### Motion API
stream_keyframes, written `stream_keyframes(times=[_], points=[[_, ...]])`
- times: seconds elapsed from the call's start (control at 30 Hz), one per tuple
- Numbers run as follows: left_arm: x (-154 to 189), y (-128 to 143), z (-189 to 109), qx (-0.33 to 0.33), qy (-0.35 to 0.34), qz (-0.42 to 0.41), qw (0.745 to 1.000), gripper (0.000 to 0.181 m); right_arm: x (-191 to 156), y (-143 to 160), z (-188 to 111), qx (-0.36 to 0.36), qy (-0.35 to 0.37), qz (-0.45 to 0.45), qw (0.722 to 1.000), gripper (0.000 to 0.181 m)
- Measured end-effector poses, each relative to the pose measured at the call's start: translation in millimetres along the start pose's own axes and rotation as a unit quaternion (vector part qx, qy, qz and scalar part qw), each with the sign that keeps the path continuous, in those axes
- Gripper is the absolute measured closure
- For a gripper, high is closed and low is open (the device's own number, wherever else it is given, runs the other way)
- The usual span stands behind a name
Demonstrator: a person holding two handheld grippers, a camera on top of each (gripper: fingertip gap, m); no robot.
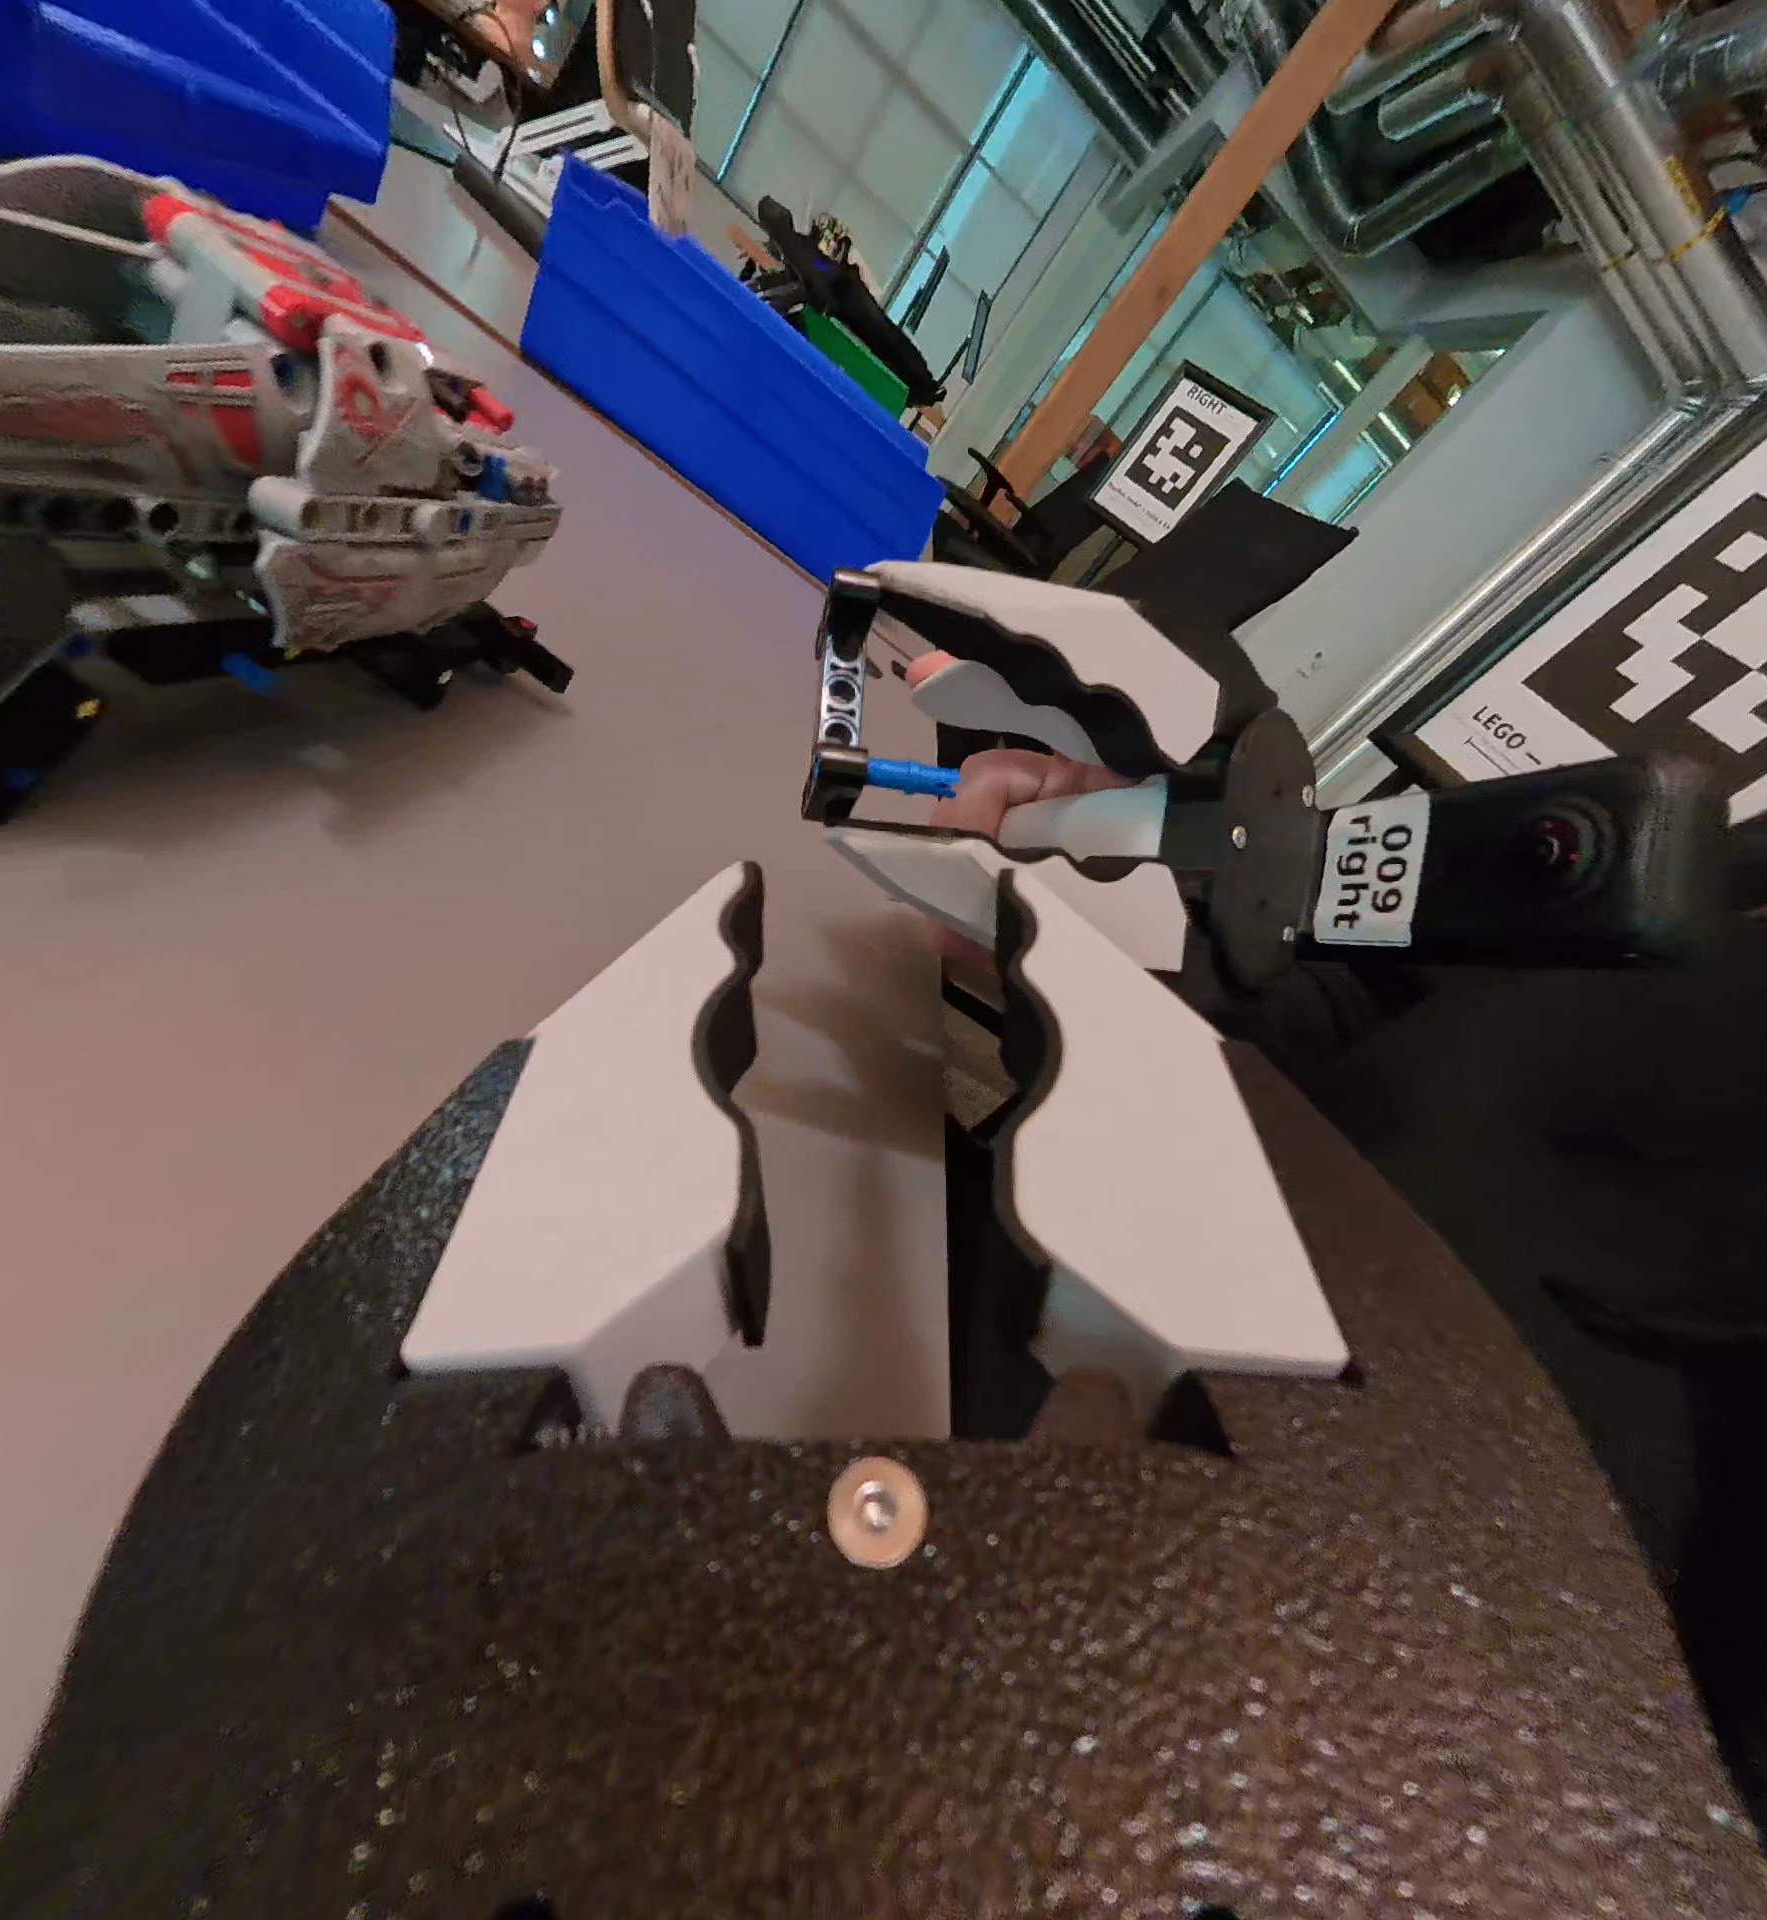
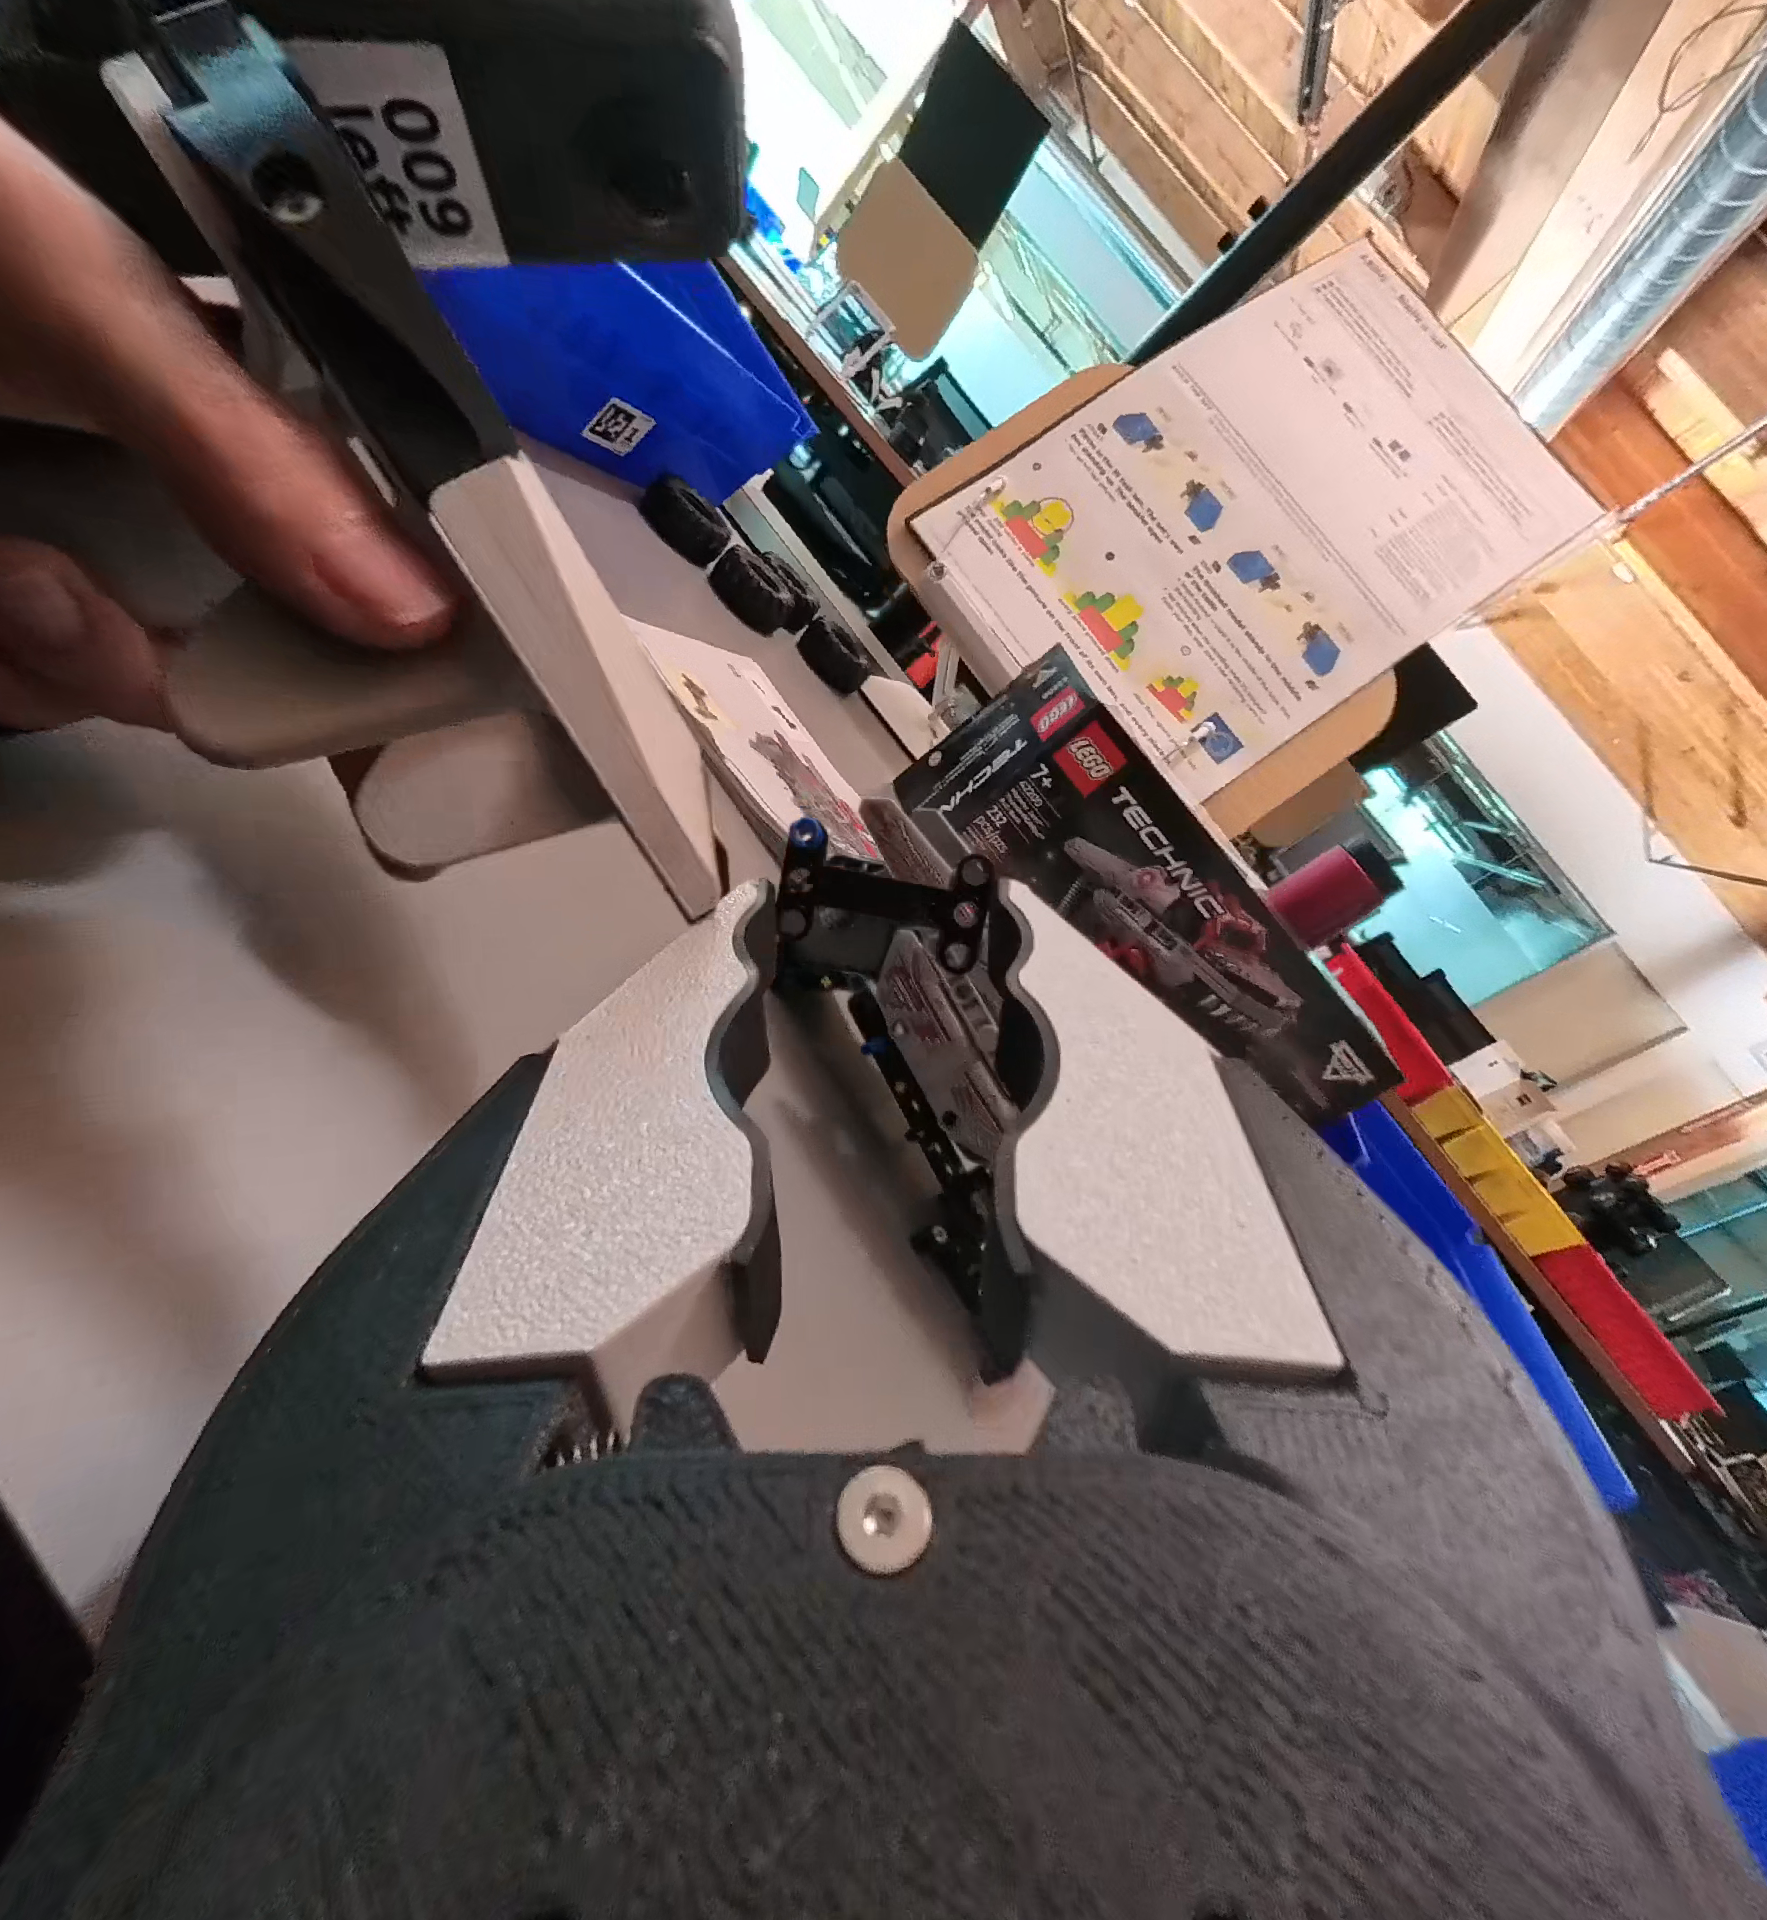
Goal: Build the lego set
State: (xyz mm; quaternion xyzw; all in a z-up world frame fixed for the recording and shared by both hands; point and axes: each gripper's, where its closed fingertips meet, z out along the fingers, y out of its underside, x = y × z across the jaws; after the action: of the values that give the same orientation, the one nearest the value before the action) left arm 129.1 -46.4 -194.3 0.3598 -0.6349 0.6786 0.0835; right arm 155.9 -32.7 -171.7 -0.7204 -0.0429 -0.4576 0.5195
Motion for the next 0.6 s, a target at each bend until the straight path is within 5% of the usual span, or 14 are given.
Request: stream_keyframes(times=[0.27,0.47,0.53,0.6], points=[[28.3,4.4,18.5,0.02,0.051,-0.045,0.997,0.157,1.7,-2.7,-37.3,0.013,0.049,-0.081,0.995,0.142],[15.3,15.2,13.1,-0.03,-0.008,0.044,0.999,0.159,-11.4,4.8,-32.2,-0.002,0.009,-0.066,0.998,0.138],[-3.7,12.5,8.2,-0.047,-0.058,0.077,0.994,0.181,-15.7,6.9,-26.0,-0.005,-0.02,-0.041,0.999,0.133],[-9.0,8.1,6.0,-0.068,-0.059,0.126,0.988,0.181,-12.9,9.2,-21.7,-0.008,-0.042,0.007,0.999,0.134]])
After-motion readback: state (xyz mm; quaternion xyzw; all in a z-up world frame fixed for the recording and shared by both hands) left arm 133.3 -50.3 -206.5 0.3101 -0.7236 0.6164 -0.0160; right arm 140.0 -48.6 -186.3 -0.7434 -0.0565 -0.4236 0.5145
